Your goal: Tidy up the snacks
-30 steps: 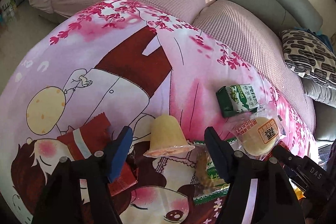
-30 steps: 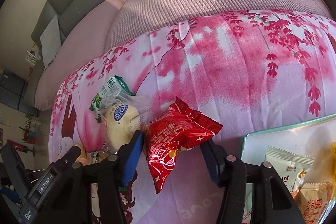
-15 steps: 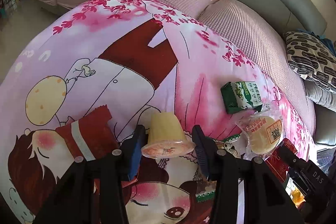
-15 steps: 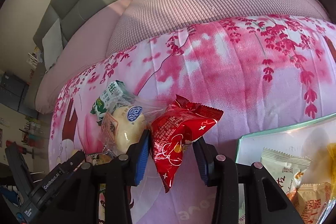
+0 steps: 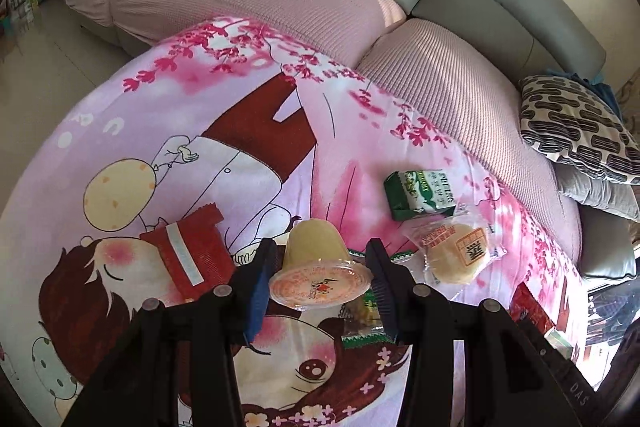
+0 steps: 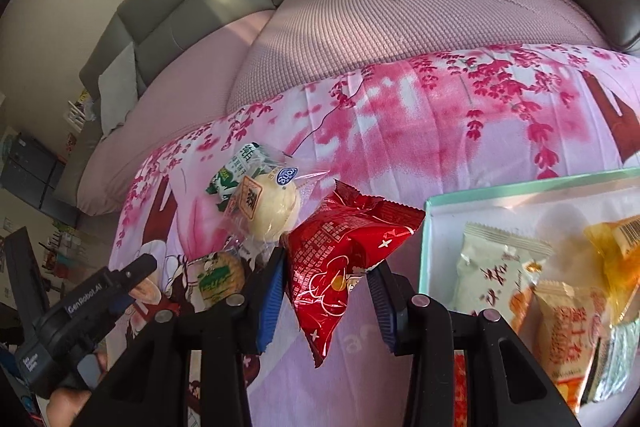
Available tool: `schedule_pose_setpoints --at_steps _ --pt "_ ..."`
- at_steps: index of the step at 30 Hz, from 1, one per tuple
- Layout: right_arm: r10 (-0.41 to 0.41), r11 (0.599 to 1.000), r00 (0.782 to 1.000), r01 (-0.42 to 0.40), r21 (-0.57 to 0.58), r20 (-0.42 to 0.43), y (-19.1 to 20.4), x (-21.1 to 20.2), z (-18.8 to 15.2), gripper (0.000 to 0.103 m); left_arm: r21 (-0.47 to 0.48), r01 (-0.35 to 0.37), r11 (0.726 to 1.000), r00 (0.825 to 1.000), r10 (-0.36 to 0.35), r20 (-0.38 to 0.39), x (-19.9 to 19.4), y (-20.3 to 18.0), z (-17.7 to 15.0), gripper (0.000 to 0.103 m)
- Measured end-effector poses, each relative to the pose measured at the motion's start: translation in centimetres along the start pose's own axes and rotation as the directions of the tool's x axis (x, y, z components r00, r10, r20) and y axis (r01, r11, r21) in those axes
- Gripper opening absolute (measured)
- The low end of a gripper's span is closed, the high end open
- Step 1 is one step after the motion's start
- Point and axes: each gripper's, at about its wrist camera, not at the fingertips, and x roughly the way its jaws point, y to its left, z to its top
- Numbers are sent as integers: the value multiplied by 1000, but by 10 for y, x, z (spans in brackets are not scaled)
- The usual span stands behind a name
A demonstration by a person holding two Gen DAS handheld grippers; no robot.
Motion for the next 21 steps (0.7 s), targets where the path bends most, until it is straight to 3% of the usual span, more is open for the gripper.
schedule_pose_setpoints --at_steps 12,21 --pt "-23 1000 995 20 23 97 -25 -64 -26 43 59 37 998 997 -41 61 -39 -28 -10 47" --pt "-77 991 984 58 122 159 -74 -102 -33 43 172 95 980 992 -109 70 -60 -77 -32 48"
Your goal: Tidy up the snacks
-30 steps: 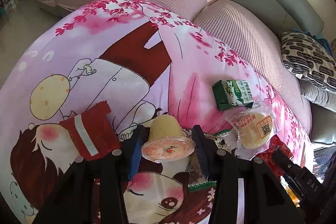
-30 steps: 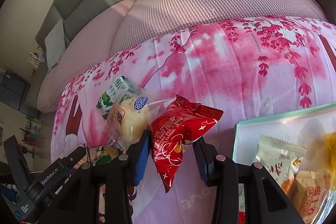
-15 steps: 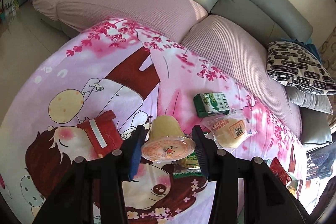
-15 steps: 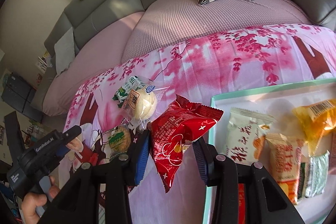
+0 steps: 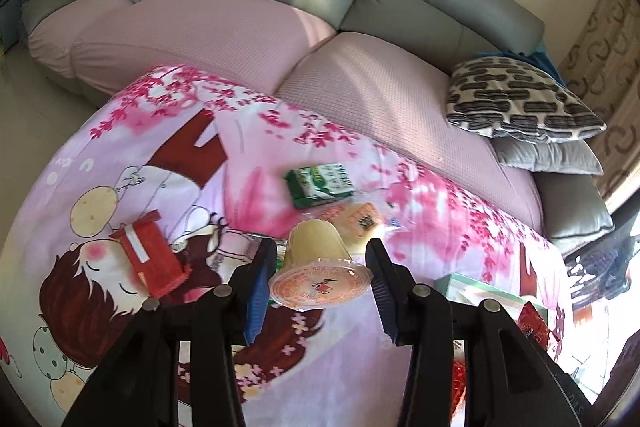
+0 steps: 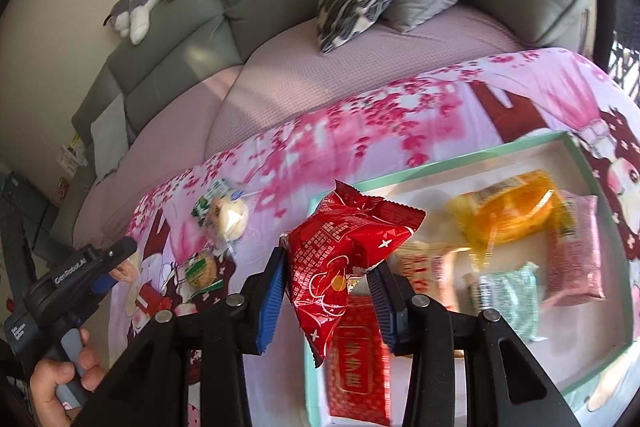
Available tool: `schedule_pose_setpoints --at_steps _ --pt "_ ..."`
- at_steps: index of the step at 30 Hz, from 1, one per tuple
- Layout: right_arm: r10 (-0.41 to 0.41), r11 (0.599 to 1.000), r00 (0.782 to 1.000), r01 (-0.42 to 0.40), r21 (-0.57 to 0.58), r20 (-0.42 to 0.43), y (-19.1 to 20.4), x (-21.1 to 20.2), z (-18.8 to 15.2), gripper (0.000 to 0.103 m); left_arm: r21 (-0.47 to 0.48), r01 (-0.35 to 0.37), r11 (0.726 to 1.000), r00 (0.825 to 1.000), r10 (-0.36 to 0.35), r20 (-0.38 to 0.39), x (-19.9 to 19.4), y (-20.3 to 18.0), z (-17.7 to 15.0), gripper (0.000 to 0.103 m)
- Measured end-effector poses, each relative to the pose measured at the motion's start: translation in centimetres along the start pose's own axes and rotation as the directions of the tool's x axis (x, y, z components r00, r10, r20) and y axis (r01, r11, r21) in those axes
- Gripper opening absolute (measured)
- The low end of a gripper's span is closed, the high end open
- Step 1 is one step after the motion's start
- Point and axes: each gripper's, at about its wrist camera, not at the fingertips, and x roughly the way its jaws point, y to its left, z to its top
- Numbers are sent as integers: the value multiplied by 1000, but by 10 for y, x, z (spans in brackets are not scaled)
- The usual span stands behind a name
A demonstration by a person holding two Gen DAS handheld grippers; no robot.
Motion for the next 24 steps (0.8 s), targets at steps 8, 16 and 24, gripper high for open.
schedule_pose_setpoints --at_steps 8,16,24 --pt "-73 991 994 63 122 86 -59 -33 15 43 161 90 983 996 -87 -27 -2 -67 -18 48" --pt "-135 973 978 101 208 157 -101 -62 25 43 310 178 934 983 -157 -93 3 -130 -47 48" --pt "-116 969 981 78 234 153 -118 -67 24 43 404 198 893 979 -158 -130 11 -166 -73 48"
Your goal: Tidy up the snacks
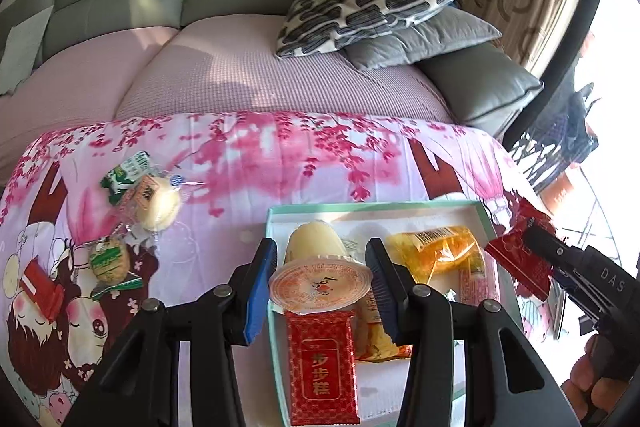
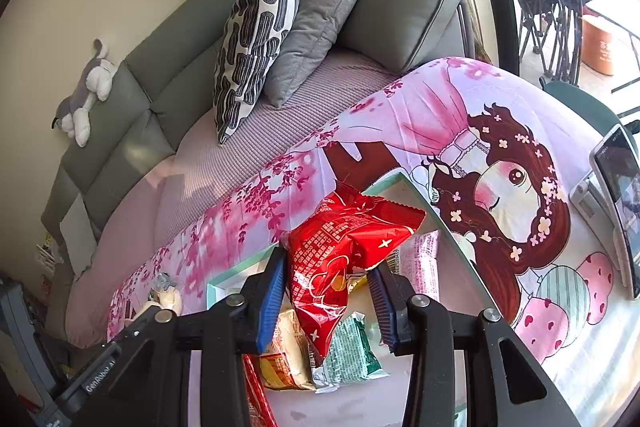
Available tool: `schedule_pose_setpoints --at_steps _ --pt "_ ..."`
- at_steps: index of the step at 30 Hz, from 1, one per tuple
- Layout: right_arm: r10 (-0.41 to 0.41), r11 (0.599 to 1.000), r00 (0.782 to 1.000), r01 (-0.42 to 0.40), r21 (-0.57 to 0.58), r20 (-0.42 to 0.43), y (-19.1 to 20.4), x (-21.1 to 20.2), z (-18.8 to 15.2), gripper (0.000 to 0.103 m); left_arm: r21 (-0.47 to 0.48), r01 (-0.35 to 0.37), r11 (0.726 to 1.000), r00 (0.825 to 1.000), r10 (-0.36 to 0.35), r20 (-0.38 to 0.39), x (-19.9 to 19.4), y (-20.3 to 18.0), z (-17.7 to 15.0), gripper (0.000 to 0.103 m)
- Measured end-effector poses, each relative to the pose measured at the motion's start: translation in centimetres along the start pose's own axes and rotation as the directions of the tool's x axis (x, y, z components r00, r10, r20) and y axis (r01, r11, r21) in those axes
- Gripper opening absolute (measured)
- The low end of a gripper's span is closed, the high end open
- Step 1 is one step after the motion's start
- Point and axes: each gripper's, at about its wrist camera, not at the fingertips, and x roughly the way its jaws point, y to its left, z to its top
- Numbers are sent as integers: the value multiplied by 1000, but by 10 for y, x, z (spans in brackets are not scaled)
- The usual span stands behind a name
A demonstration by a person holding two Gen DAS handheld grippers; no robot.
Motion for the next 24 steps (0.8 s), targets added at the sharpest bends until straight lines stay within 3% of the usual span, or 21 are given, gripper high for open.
schedule_pose_setpoints --at_steps 10,24 --pt "8 1000 996 -7 3 -91 -6 23 -10 43 51 -6 999 998 9 -56 36 -21 -7 48" --pt "-2 1000 982 2 -1 -190 -12 50 -17 43 70 -17 997 997 22 -68 67 -33 0 48"
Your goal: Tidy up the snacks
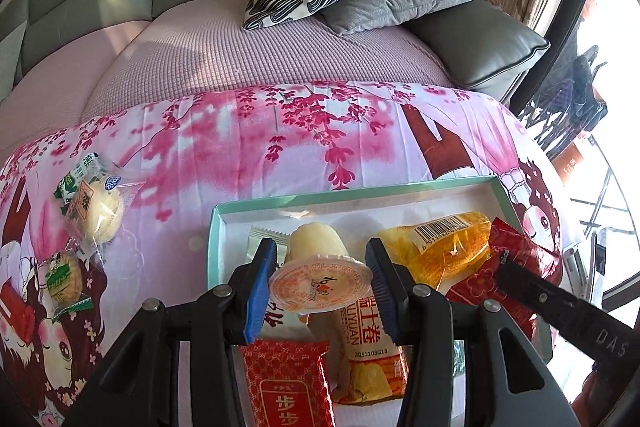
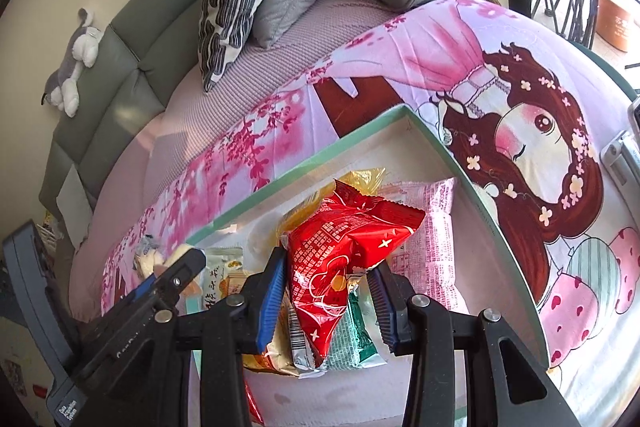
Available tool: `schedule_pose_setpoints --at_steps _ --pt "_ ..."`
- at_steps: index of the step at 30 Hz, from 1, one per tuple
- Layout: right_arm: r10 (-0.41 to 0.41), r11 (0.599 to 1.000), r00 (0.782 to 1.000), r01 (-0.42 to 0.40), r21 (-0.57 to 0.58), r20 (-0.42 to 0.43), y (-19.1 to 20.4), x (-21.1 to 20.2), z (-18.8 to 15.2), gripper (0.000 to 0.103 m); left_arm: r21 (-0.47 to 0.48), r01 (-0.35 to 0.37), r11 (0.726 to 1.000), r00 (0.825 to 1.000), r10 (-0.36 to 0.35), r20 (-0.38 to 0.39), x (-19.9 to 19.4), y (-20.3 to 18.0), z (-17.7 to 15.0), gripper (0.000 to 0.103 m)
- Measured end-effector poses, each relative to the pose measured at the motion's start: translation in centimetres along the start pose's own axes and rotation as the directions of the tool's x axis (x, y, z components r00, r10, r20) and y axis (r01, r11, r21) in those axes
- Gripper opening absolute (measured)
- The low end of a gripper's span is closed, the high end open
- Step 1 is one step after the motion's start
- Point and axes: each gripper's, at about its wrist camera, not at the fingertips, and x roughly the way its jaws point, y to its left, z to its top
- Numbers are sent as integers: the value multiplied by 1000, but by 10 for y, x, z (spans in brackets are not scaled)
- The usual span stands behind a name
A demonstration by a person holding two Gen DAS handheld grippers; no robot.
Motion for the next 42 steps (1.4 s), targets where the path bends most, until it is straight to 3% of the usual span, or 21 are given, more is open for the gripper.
schedule_pose_setpoints --at_steps 23,27,36,42 --pt "-83 996 992 80 -39 -92 0 26 -7 44 -3 -20 1000 998 20 -59 23 -1 -1 48" --pt "-99 995 989 96 -30 -112 -4 31 -8 49 -2 -21 1000 997 21 -72 23 -3 -2 49" --pt "-101 995 988 97 -36 -113 -4 29 -9 66 -30 -22 999 994 19 -111 15 -2 -4 64" --pt "-101 994 989 95 -56 -107 0 28 -10 78 -47 -31 998 993 25 -116 3 0 -3 65"
